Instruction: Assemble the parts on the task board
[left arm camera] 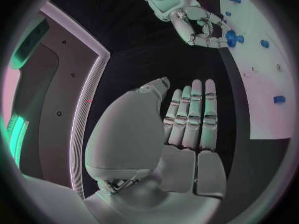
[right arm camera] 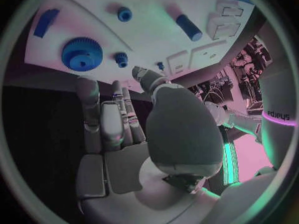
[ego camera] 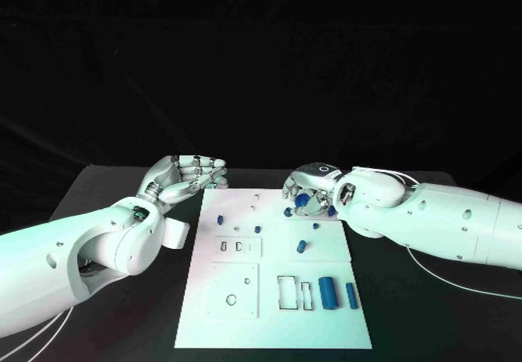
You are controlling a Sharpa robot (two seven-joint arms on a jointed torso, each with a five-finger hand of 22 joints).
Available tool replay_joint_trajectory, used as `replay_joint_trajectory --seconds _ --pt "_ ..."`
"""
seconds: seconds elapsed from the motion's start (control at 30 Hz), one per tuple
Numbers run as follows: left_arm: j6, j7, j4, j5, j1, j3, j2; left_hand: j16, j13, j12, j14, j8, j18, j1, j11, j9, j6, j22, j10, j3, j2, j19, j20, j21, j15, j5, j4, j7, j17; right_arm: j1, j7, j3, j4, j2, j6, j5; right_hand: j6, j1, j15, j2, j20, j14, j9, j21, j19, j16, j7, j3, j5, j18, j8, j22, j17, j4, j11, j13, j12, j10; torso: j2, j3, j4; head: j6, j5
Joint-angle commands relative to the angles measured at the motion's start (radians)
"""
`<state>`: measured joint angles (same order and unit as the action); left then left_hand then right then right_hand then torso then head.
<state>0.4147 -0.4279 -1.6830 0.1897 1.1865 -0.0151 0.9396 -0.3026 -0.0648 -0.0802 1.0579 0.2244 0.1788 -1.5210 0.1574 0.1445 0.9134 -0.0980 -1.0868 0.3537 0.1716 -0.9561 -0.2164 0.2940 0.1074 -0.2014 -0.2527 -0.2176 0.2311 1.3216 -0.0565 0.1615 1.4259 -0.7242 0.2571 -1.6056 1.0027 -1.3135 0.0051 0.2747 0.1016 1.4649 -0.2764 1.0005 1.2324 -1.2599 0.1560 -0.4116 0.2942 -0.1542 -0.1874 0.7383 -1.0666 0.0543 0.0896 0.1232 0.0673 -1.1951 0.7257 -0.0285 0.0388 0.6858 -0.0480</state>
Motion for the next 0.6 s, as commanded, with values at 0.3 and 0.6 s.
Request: replay_joint_trajectory --seconds 0.3,0.6 --pt "-0.023 -0.001 -0.003 -0.013 0.002 0.001 -0.004 0.003 0.001 0.006 0.007 -0.006 0.004 0.004 0.006 -0.001 -0.002 0.002 -0.003 0.008 0.011 -0.005 -0.001 0.006 0.003 0.004 0.002 -0.006 0.002 -0.005 -0.008 0.0 -0.029 0.021 -0.024 -0.027 0.018 -0.015 0.006 -0.004 0.001 0.036 -0.009 0.057 0.021 -0.045 0.003 -0.024 0.003 0.022 0.007 0.072 -0.044 0.015 0.002 0.001 -0.003 0.003 0.014 -0.0016 0.0061 0.0 0.002" --pt "-0.024 0.002 -0.006 -0.014 0.002 0.001 -0.002 0.003 0.001 0.007 0.007 -0.006 0.004 0.005 0.006 -0.002 -0.002 0.002 -0.002 0.009 0.011 -0.005 -0.001 0.006 0.003 0.004 0.002 -0.006 0.003 -0.009 -0.009 0.001 -0.045 0.03 -0.03 -0.026 0.028 -0.014 0.006 -0.008 0.004 0.038 -0.015 0.088 0.027 -0.068 0.004 -0.044 0.007 0.026 0.007 0.111 -0.068 0.026 0.003 0.0 -0.003 0.001 0.018 -0.0015 0.01 0.004 -0.002"
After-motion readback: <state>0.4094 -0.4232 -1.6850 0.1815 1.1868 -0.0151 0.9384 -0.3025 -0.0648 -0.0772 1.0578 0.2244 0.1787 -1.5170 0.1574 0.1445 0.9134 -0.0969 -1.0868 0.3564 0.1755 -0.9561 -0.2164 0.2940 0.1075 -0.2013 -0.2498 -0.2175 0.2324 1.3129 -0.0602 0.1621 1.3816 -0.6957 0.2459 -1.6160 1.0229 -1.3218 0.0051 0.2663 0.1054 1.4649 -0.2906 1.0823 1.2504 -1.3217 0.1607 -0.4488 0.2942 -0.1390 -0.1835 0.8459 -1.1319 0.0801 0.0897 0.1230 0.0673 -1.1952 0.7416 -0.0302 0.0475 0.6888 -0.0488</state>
